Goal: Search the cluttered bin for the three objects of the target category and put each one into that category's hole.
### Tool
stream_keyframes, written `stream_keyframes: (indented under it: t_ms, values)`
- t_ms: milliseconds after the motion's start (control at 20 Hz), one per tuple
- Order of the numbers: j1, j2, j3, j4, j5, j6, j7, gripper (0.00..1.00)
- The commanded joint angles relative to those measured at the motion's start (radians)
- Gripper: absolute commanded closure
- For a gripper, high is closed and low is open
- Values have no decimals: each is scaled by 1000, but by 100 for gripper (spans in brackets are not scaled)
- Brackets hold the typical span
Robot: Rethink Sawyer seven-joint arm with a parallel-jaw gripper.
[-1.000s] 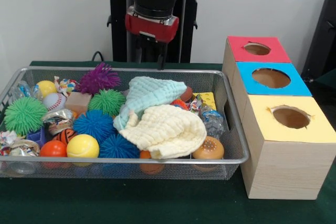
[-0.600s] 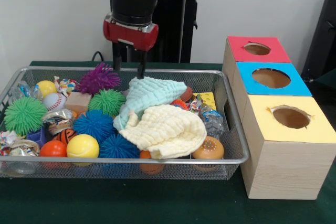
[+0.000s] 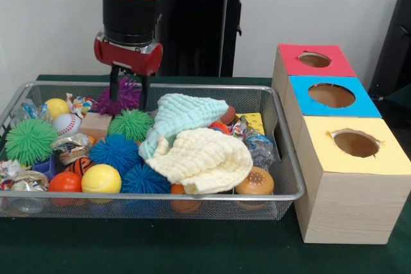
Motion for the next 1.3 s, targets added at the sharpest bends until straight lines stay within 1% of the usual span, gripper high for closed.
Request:
stream_keyframes:
  t_ms: [50,500,800,1100,1300]
  values:
    - [-6,40,85,-97,-68,10,-57,0]
    - [-3,54,71,-117,-70,1,-30,0]
    - [-21,63,75,-115,-48,3,-11,0]
    - [-62,56,110,-135,-90,-31,-74,0]
    - [-105,53,142,-135,-100,-15,-103,0]
